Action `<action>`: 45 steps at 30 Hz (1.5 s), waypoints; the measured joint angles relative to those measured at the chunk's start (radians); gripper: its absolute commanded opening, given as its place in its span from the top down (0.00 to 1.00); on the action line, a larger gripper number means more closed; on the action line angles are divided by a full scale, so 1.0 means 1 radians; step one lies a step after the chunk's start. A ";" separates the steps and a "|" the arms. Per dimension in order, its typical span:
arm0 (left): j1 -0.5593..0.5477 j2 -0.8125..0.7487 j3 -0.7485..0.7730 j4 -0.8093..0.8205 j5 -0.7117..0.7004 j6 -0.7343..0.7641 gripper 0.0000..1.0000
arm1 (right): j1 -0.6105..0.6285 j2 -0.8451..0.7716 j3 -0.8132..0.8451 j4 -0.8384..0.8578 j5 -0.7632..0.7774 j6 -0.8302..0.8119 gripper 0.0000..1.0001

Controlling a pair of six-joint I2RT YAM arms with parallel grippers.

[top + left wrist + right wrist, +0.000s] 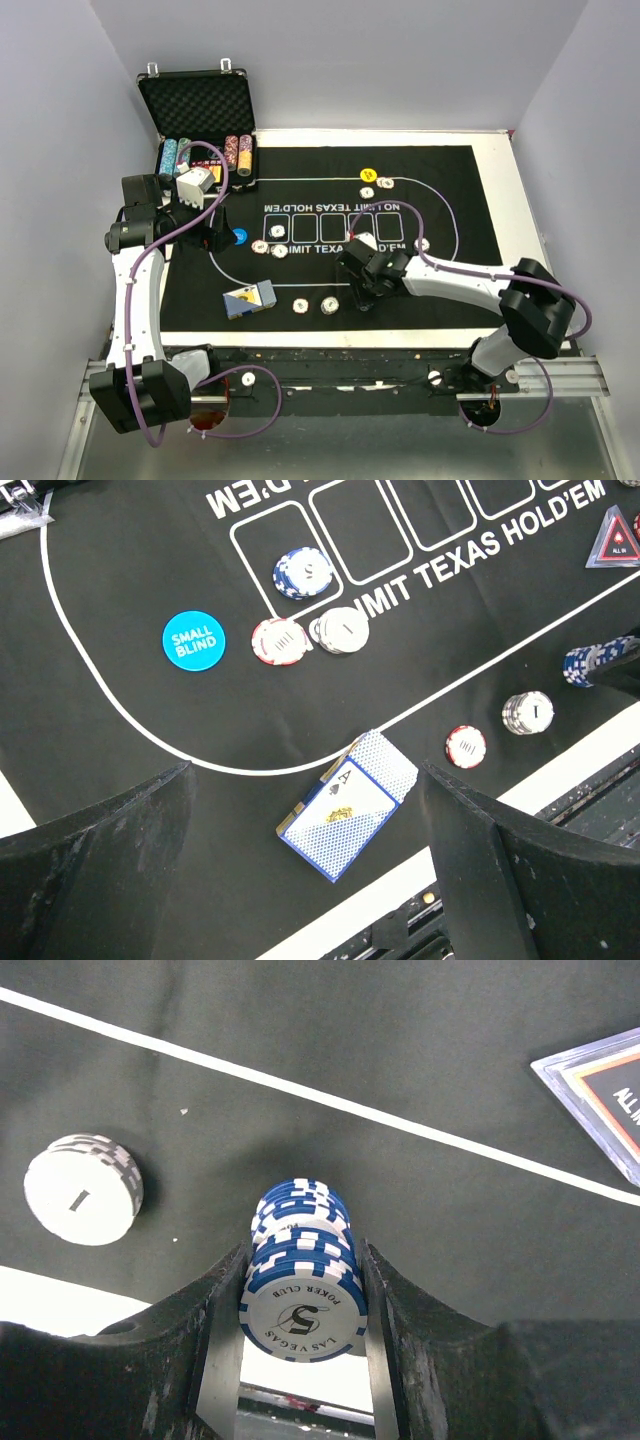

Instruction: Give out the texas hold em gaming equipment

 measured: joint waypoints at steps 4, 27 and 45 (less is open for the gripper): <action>0.000 0.000 0.000 0.000 0.000 0.000 0.01 | 0.000 -0.032 0.033 -0.040 0.014 0.000 0.62; 0.002 -0.010 0.000 -0.013 0.000 0.019 0.01 | -0.505 0.251 0.496 0.000 0.069 -0.204 0.64; 0.011 -0.010 0.000 -0.024 0.000 0.031 0.01 | -0.687 0.581 0.786 0.022 0.032 -0.214 0.64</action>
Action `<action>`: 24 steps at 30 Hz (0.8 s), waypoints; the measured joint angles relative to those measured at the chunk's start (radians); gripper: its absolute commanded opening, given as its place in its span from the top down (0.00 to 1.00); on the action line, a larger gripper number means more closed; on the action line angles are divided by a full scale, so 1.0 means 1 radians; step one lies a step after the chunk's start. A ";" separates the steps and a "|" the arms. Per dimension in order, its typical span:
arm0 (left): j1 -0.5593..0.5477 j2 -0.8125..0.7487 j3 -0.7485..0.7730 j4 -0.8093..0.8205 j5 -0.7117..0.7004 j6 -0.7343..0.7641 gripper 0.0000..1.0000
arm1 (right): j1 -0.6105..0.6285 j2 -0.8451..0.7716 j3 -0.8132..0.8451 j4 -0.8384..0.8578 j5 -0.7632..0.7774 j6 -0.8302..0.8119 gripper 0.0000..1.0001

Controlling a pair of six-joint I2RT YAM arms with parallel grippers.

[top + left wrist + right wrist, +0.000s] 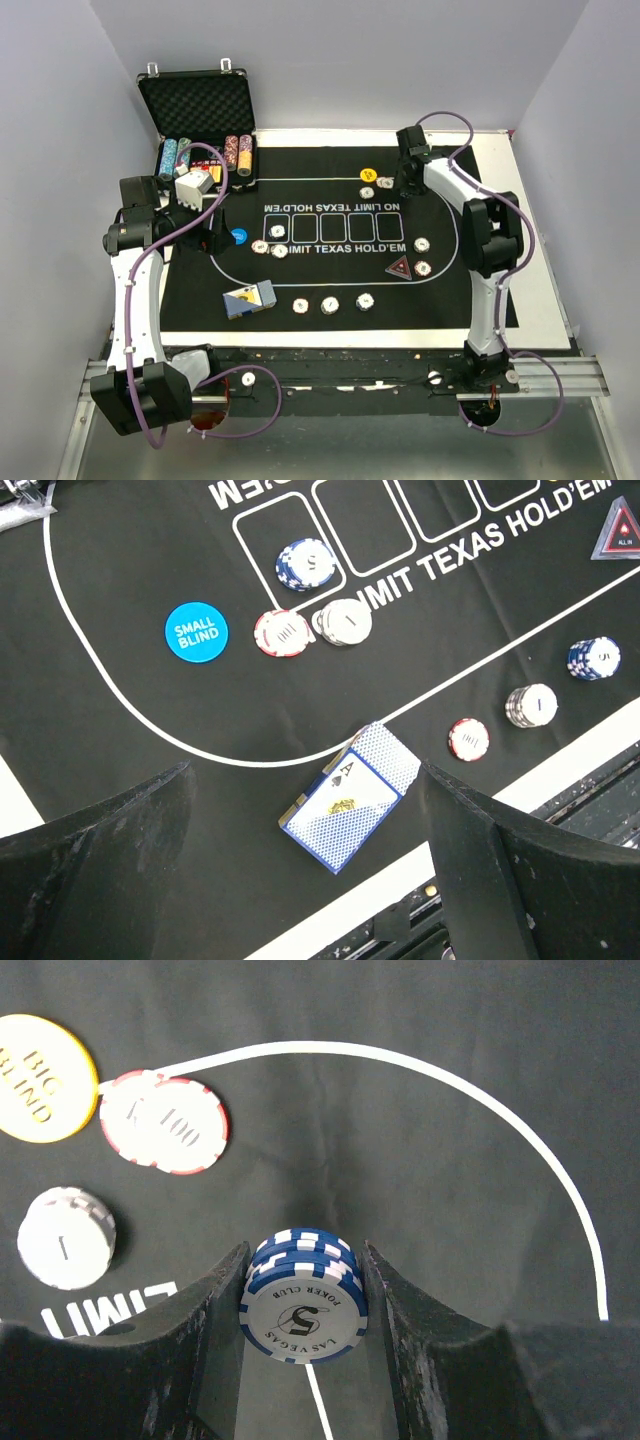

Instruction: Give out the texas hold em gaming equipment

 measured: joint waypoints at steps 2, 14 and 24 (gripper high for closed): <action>0.002 0.000 0.000 0.000 0.000 0.000 0.01 | -0.008 0.026 0.020 -0.002 0.000 0.000 0.62; 0.010 0.000 0.005 -0.010 0.000 0.007 0.01 | -0.016 0.146 0.130 -0.029 -0.010 0.000 0.19; 0.010 0.000 0.005 -0.016 0.000 0.011 0.01 | 0.002 -0.028 0.022 -0.040 -0.011 0.002 0.18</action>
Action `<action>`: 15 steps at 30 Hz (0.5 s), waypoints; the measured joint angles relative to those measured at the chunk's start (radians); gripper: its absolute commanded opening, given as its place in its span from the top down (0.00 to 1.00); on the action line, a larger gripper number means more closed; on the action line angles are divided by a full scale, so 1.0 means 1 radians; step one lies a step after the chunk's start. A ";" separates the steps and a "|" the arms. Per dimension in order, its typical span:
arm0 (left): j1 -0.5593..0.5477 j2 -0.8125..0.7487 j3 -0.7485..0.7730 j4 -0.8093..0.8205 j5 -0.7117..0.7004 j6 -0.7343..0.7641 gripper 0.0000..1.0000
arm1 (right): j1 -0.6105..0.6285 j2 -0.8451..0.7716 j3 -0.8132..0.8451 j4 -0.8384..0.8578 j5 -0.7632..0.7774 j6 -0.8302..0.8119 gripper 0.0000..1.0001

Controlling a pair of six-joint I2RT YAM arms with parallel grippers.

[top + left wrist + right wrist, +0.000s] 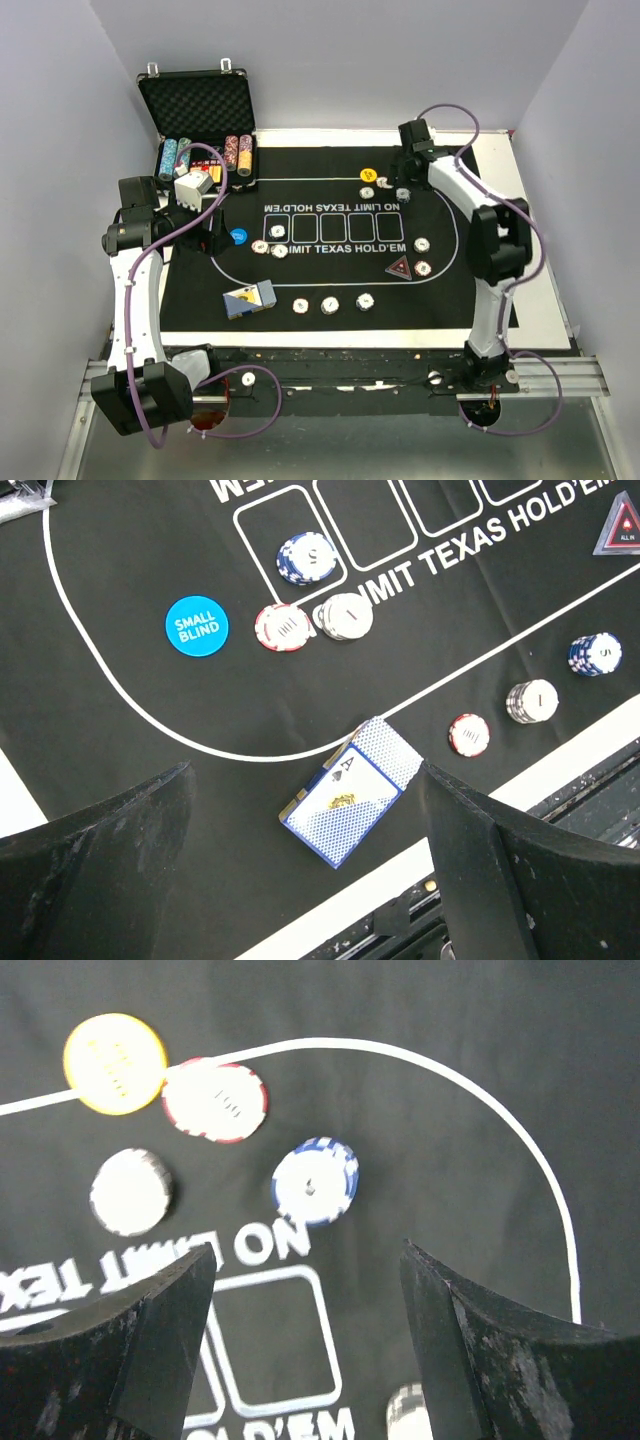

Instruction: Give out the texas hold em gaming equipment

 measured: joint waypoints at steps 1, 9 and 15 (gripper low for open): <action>0.001 0.000 0.000 -0.002 0.000 0.000 0.01 | 0.009 -0.040 -0.021 0.010 0.005 0.000 0.17; 0.004 0.000 0.000 -0.005 0.000 0.004 0.01 | 0.320 -0.435 -0.305 0.042 0.026 0.015 0.09; 0.004 0.000 0.000 -0.007 0.000 0.004 0.01 | 0.515 -0.526 -0.591 0.014 -0.011 0.098 0.06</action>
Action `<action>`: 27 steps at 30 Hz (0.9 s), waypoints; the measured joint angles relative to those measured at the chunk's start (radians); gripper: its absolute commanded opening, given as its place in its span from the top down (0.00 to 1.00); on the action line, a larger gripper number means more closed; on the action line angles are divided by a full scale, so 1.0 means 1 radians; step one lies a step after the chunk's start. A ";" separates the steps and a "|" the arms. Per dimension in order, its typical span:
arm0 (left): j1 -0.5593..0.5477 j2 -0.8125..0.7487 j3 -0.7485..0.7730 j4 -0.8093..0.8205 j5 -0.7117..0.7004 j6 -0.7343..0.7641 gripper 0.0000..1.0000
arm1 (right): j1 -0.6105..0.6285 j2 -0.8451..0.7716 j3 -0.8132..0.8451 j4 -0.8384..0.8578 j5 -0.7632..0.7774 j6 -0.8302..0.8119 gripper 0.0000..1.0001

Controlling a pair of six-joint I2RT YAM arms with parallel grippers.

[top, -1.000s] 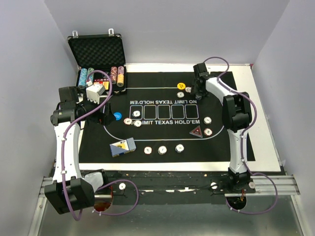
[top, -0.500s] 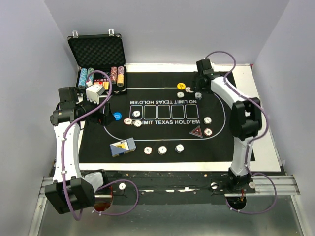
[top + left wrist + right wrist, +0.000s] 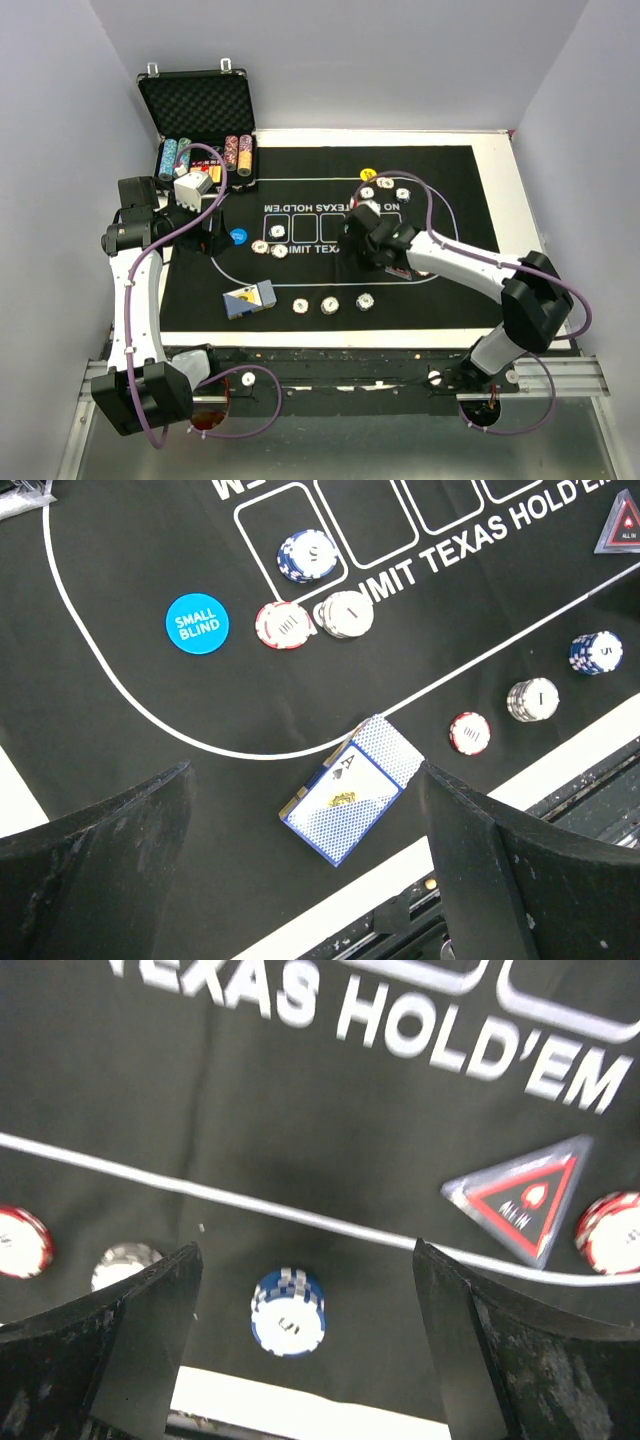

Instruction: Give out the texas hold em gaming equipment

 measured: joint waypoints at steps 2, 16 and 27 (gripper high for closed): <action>0.000 0.000 0.000 0.000 0.000 0.000 0.01 | 0.046 -0.001 -0.053 -0.021 0.000 0.031 0.05; 0.000 -0.014 0.000 -0.006 0.000 0.000 0.01 | 0.182 -0.008 -0.164 -0.029 0.000 0.145 0.06; 0.000 -0.014 0.000 -0.008 0.000 0.007 0.01 | 0.198 0.058 -0.203 0.018 -0.001 0.162 0.19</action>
